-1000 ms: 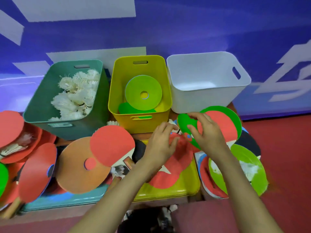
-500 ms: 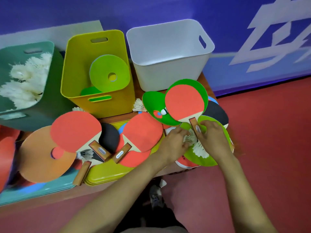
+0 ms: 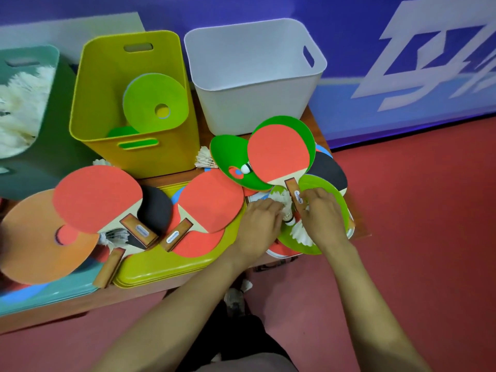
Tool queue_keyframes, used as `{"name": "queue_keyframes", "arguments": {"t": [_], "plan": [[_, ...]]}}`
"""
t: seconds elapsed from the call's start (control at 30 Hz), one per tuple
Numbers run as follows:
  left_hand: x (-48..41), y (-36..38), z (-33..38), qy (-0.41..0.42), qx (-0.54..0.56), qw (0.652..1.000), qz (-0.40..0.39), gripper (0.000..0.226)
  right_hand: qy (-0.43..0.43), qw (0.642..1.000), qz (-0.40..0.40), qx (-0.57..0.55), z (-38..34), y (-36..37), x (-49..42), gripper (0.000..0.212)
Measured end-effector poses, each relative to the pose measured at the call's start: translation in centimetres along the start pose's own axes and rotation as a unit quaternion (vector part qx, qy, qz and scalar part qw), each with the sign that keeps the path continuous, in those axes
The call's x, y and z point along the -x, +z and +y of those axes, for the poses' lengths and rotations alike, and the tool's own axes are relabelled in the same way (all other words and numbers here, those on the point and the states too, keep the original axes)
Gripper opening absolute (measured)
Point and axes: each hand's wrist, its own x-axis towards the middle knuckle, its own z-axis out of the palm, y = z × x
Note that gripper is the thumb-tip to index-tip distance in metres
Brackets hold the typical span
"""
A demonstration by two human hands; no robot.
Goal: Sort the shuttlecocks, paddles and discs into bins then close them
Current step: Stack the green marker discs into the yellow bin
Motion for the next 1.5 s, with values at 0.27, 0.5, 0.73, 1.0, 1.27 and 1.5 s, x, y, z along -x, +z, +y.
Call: {"name": "queue_keyframes", "arguments": {"t": [0.27, 0.5, 0.73, 1.0, 1.27, 1.5], "plan": [[1.3, -1.6, -2.1, 0.002, 0.018, 0.999, 0.047, 0.021, -0.157, 0.977, -0.111, -0.096, -2.9, -0.3, -0.9, 0.061], [0.9, -2.3, -4.2, -0.02, 0.065, 0.997, 0.041, 0.033, -0.159, 0.983, -0.066, -0.069, -4.1, 0.8, -2.1, 0.021], [1.1, -1.7, -5.2, -0.003, 0.11, 0.991, 0.075, 0.027, -0.172, 0.979, -0.085, -0.071, -4.8, 0.7, -2.3, 0.017], [2.1, -2.4, -6.0, -0.007, 0.096, 0.989, 0.115, 0.022, -0.2, 0.969, -0.07, -0.125, -5.6, 0.7, -2.2, 0.021], [5.7, -3.5, -4.5, 0.004, 0.082, 0.983, 0.167, 0.016, -0.253, 0.95, -0.054, -0.174, -5.8, 0.6, 0.5, 0.04], [12.6, -2.3, -1.0, -0.042, 0.069, 0.975, 0.205, 0.011, -0.284, 0.933, -0.053, -0.216, -4.2, 0.0, 6.4, 0.037]]}}
